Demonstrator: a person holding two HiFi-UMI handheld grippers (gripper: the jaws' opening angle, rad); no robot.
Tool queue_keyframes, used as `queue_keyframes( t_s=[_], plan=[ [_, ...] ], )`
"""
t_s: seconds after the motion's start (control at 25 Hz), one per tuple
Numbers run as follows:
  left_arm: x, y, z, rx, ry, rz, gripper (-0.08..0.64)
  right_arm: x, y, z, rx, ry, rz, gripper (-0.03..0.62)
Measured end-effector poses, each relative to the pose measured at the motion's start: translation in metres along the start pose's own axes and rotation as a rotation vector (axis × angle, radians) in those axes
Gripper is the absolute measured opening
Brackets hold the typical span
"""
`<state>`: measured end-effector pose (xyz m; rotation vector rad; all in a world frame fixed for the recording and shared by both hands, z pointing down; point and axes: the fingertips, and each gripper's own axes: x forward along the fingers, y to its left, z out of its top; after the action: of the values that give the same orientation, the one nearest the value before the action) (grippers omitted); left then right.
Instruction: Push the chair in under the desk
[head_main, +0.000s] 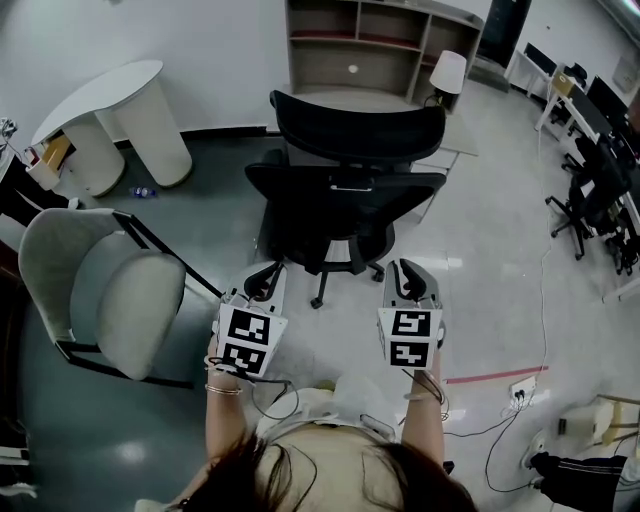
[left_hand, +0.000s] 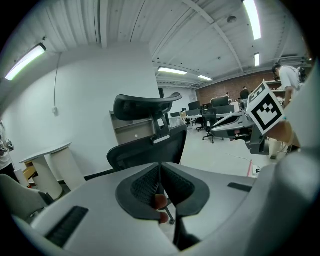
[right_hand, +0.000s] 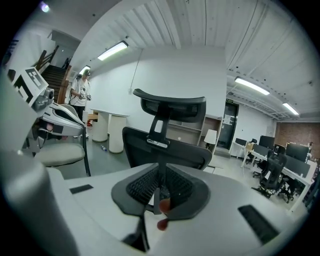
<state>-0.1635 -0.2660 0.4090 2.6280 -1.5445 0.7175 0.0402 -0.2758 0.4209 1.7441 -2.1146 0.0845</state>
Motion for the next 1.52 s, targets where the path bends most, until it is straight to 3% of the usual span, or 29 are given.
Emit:
queue_keyframes(
  t_s=[0.44,0.68,1.04,1.52],
  plan=[
    [-0.008,-0.012,0.011,-0.004,-0.03,0.004,0.012,-0.014,-0.001,0.007,0.002,-0.039,0.027,0.041],
    [-0.017,-0.035,0.015,-0.03,-0.035,-0.007,0.011,-0.033,-0.009,0.006,-0.037,-0.054,0.039,0.037],
    [-0.037,-0.07,0.022,-0.054,-0.051,0.04,0.011,-0.07,-0.025,-0.003,-0.054,-0.066,0.053,0.032],
    [-0.067,-0.12,0.021,-0.036,-0.049,0.065,0.011,-0.116,-0.041,-0.026,-0.03,-0.069,0.062,0.023]
  ],
)
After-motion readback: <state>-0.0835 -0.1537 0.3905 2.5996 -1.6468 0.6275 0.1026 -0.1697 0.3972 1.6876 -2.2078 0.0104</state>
